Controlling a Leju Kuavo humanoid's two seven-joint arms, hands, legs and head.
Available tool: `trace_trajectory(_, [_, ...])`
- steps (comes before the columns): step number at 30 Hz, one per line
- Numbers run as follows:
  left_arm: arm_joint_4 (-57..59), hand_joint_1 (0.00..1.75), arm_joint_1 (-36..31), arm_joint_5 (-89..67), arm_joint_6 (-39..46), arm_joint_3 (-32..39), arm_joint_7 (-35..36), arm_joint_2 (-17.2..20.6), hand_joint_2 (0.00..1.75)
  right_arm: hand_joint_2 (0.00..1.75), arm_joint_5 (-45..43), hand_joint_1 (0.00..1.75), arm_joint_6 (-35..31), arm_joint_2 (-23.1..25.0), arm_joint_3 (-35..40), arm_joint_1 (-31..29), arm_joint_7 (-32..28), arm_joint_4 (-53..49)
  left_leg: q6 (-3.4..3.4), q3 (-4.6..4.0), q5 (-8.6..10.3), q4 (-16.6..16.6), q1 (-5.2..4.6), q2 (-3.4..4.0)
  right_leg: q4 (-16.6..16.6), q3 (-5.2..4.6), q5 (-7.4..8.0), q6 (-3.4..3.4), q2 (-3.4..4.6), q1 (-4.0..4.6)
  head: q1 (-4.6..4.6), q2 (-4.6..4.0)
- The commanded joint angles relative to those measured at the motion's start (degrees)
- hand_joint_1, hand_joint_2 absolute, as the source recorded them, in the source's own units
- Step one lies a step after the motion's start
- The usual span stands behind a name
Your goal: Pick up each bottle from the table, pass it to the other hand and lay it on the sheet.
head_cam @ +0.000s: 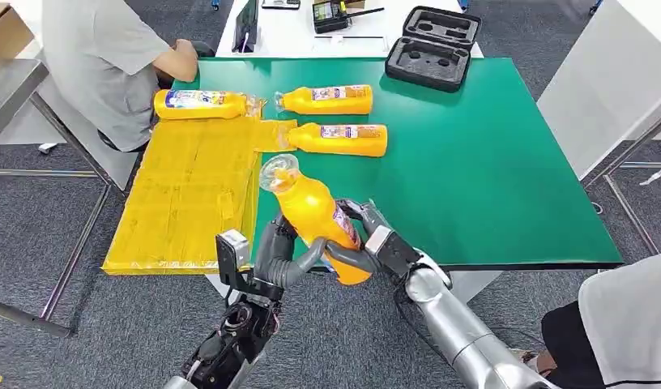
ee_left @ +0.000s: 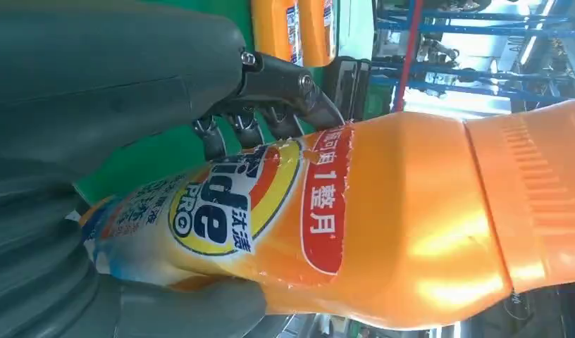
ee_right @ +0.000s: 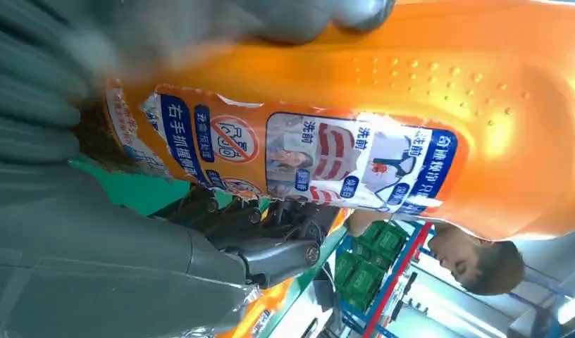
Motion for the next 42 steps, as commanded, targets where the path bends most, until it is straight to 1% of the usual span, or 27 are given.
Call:
trace_trajectory(1, [1.2, 1.75, -1.4, -0.6, -0.1, -0.7, 0.2, 0.4, 1.75, 1.75, 0.5, 1.01, -0.1, 0.9, 3.1, -3.5, 0.2, 5.4, -0.07, 0.15, -0.08, 0.0, 0.04, 0.07, 0.0, 0.14, -0.05, -0.07, 0.06, 0.05, 0.00, 0.00])
trace_trajectory(2, [0.9, 1.75, -1.3, -0.6, 0.0, -0.3, 0.2, 0.5, 1.75, 1.75, 0.4, 0.86, 0.0, 0.9, 3.3, -3.6, 0.2, 5.7, -0.11, 0.31, -0.16, 0.0, 0.07, 0.10, 0.0, 0.30, -0.12, -0.11, 0.08, 0.07, 0.00, 0.00])
trace_trajectory(3, [0.5, 1.75, -1.0, -0.7, 0.0, 0.1, 0.2, 0.6, 1.75, 1.75, 0.2, 0.68, 0.6, 1.1, 3.5, -3.8, 0.2, 6.4, -0.09, 0.23, -0.11, 0.0, 0.04, 0.11, 0.0, 0.20, -0.07, -0.09, 0.10, 0.05, 0.00, 0.00])
trace_trajectory(4, [0.1, 1.75, -0.8, -0.7, -0.3, 0.5, 0.2, 0.7, 1.75, 1.75, 0.6, 0.24, 0.4, 1.2, 4.1, -4.0, 0.2, 7.3, -0.08, 0.19, -0.09, 0.0, 0.05, 0.11, 0.0, 0.17, -0.05, -0.08, 0.09, 0.05, 0.00, 0.00])
trace_trajectory(5, [-0.5, 1.75, -0.5, -0.7, -0.5, 1.1, 0.2, 0.8, 1.75, 1.75, 1.0, 0.00, 0.1, 1.5, 4.6, -4.3, 0.2, 8.6, -0.12, 0.33, -0.17, 0.0, 0.07, 0.17, 0.0, 0.29, -0.10, -0.12, 0.16, 0.08, 0.00, 0.00])
trace_trajectory(7, [-1.5, 1.75, 0.1, -1.2, -1.1, 1.5, 0.2, 1.0, 1.75, 1.75, 0.0, 0.00, 1.7, 2.1, 4.2, -4.3, 0.2, 10.1, -0.08, 0.19, -0.08, 0.0, 0.05, 0.11, 0.0, 0.17, -0.04, -0.07, 0.10, 0.05, 0.00, 0.00])
trace_trajectory(8, [-2.4, 1.75, 0.4, -1.5, -1.3, 1.5, 0.2, 1.0, 1.75, 1.75, 0.2, 0.00, 1.9, 2.4, 4.4, -4.6, 0.2, 10.9, -0.11, 0.31, -0.15, 0.0, 0.08, 0.16, 0.0, 0.29, -0.09, -0.11, 0.14, 0.09, 0.00, 0.00])
trace_trajectory(10, [-3.2, 1.75, 0.6, -1.8, -1.7, 1.8, 0.2, 0.8, 1.75, 1.75, 0.7, 0.00, 1.5, 2.9, 4.3, -5.3, 0.2, 12.9, -0.07, 0.15, -0.07, 0.0, 0.05, 0.10, 0.0, 0.13, -0.03, -0.07, 0.09, 0.06, 0.00, 0.00])
trace_trajectory(11, [-3.5, 1.75, 0.6, -2.0, -1.6, 2.1, 0.2, 0.6, 1.75, 0.00, 1.3, 0.00, 0.8, 4.0, 3.8, -6.5, 0.2, 15.6, -0.11, 0.31, -0.14, 0.0, 0.07, 0.15, 0.0, 0.29, -0.09, -0.11, 0.13, 0.08, -0.02, 0.00])
trace_trajectory(12, [-3.6, 1.75, 0.5, -2.0, -1.4, 2.2, 0.2, 0.6, 1.75, 0.00, 1.3, 0.00, 1.1, 4.3, 3.5, -6.9, 0.2, 16.6, -0.09, 0.23, -0.12, 0.0, 0.05, 0.17, 0.0, 0.20, -0.06, -0.09, 0.16, 0.06, 0.02, 0.00])
trace_trajectory(14, [-3.8, 1.75, 0.5, -1.9, 0.0, 3.5, 0.2, 0.3, 1.75, 0.00, 3.2, 0.00, -1.5, 5.4, 2.2, -8.2, 0.2, 19.9, -0.11, 0.26, -0.16, 0.0, 0.07, 0.19, 0.0, 0.23, -0.09, -0.11, 0.17, 0.07, 0.02, 0.00])
trace_trajectory(16, [-4.5, 1.75, 0.8, -1.7, 0.9, 4.6, 0.2, 0.4, 1.75, 0.00, 4.0, 0.00, -2.7, 5.4, 1.4, -8.2, 0.2, 20.3, -0.07, 0.15, -0.07, 0.0, 0.04, 0.12, 0.0, 0.12, -0.03, -0.07, 0.10, 0.05, 0.02, 0.00])
trace_trajectory(17, [-5.8, 1.75, 1.5, -1.2, 0.6, 5.4, 0.2, 0.8, 1.75, 0.00, 4.4, 0.00, -3.4, 5.4, 0.7, -8.0, 0.2, 20.8, -0.10, 0.27, -0.11, 0.0, 0.06, 0.13, 0.0, 0.23, -0.07, -0.10, 0.11, 0.06, 0.00, 0.00])
trace_trajectory(19, [-7.0, 1.75, 2.7, -0.3, -0.7, 6.0, 0.2, 1.3, 1.75, 0.00, 4.3, 0.00, -3.5, 4.9, 0.2, -7.3, 0.2, 20.3, -0.13, 0.35, -0.15, 0.0, 0.10, 0.09, 0.0, 0.34, -0.12, -0.13, 0.07, 0.11, 0.00, 0.00])
trace_trajectory(22, [-8.4, 1.75, 4.1, -0.1, -1.9, 5.9, 0.2, 1.4, 1.75, 0.00, 4.3, 0.00, -4.1, 4.2, 0.0, -5.9, 0.2, 19.2, -0.07, 0.19, -0.06, 0.0, 0.03, 0.05, 0.0, 0.17, -0.05, -0.06, 0.04, 0.04, 0.00, 0.00])
trace_trajectory(23, [-8.6, 1.75, 4.2, -0.3, -2.2, 5.6, 0.2, 1.3, 1.75, 0.00, 4.2, 0.00, -4.1, 4.0, -0.1, -5.5, 0.2, 18.8, -0.10, 0.36, -0.14, -0.1, 0.06, 0.05, -0.1, 0.36, -0.13, -0.10, 0.03, 0.07, 0.02, 0.00])
trace_trajectory(25, [-8.4, 1.75, 3.9, -0.6, -1.9, 5.4, 0.2, 1.2, 1.75, 0.00, 4.1, 0.00, -4.3, 3.8, -0.2, -5.2, 0.2, 18.6, -0.06, 0.16, -0.05, 0.0, 0.03, 0.01, 0.0, 0.15, -0.06, -0.06, 0.00, 0.03, 0.00, 0.00])
trace_trajectory(26, [-8.2, 1.75, 3.6, -0.7, -1.1, 5.4, 0.2, 1.1, 1.75, 0.00, 4.2, 0.00, -4.4, 3.7, -0.4, -5.1, 0.2, 18.4, -0.10, 0.34, -0.14, 0.0, 0.07, 0.02, -0.1, 0.33, -0.14, -0.10, 0.00, 0.08, 0.00, 0.00])
trace_trajectory(28, [-8.0, 1.75, 3.1, -1.1, 1.2, 5.9, 0.2, 1.2, 1.75, 0.00, 4.5, 0.00, -4.5, 3.7, -0.7, -5.2, 0.2, 18.3, -0.12, 0.35, -0.13, 0.0, 0.07, -0.03, -0.1, 0.34, -0.15, -0.11, -0.04, 0.08, -0.02, 0.00])
trace_trajectory(30, [-8.9, 1.75, 2.6, -4.3, 8.5, 6.5, 0.2, 1.6, 1.75, 0.00, 5.5, 0.00, -5.4, 3.8, -0.8, -5.0, 0.2, 18.1, -0.08, 0.17, -0.06, 0.0, 0.05, -0.02, 0.0, 0.16, -0.07, -0.08, -0.04, 0.05, 0.00, 0.00])
trace_trajectory(31, [-8.4, 1.75, 1.8, -5.1, 12.5, 7.0, 0.2, 1.9, 1.75, 0.00, 6.2, 0.00, -6.0, 3.8, -0.6, -4.6, 0.2, 17.4, -0.11, 0.32, -0.13, 0.0, 0.09, 0.01, 0.0, 0.31, -0.12, -0.11, -0.01, 0.10, 0.00, 0.00])
trace_trajectory(33, [-7.8, 1.75, 0.9, -5.1, 15.4, 8.7, 0.2, 2.4, 1.75, 0.00, 6.2, 0.00, -5.9, 3.7, -0.7, -3.8, 0.2, 16.2, -0.09, 0.18, -0.06, 0.0, 0.05, 0.00, 0.0, 0.16, -0.06, -0.09, -0.01, 0.06, 0.00, 0.00])
trace_trajectory(34, [-8.4, 1.75, 0.7, -4.7, 16.0, 10.0, 0.2, 2.7, 1.75, 0.00, 6.2, 0.00, -6.3, 3.5, -1.0, -3.2, 0.2, 15.5, -0.07, 0.10, -0.02, 0.0, 0.04, -0.03, 0.0, 0.09, -0.03, -0.07, -0.04, 0.04, 0.00, 0.00])
trace_trajectory(35, [-8.7, 1.75, 0.7, -4.4, 16.2, 11.0, 0.2, 2.7, 1.75, 0.00, 5.9, 0.00, -6.3, 3.4, -1.6, -2.7, 0.2, 15.3, -0.12, 0.25, -0.07, 0.0, 0.07, -0.04, 0.0, 0.24, -0.08, -0.12, -0.05, 0.08, 0.04, 0.00])
trace_trajectory(37, [-9.3, 1.75, 0.8, -4.1, 16.4, 12.5, 0.2, 2.9, 1.75, 0.00, 5.8, 0.00, -6.8, 2.7, -2.5, -1.9, 0.2, 14.8, -0.13, 0.29, -0.14, 0.0, 0.11, 0.12, 0.0, 0.26, -0.09, -0.13, 0.11, 0.11, -0.02, 0.00])
trace_trajectory(39, [-9.9, 1.75, 0.8, -5.0, 17.9, 12.9, 0.2, 3.2, 1.75, 0.00, 5.4, 0.00, -6.8, 2.1, -3.2, -1.2, 0.2, 14.1, -0.09, 0.18, -0.06, 0.0, 0.06, -0.02, 0.0, 0.17, -0.06, -0.08, -0.04, 0.07, 0.02, 0.00])
trace_trajectory(42, [-11.2, 1.75, 1.0, -6.9, 21.0, 12.4, 0.2, 3.5, 1.75, 0.00, 5.3, 0.00, -7.1, 1.7, -3.3, -0.7, 0.2, 13.6, -0.13, 0.38, -0.16, 0.0, 0.09, -0.01, 0.0, 0.36, -0.16, -0.12, -0.03, 0.10, 0.00, 0.00])
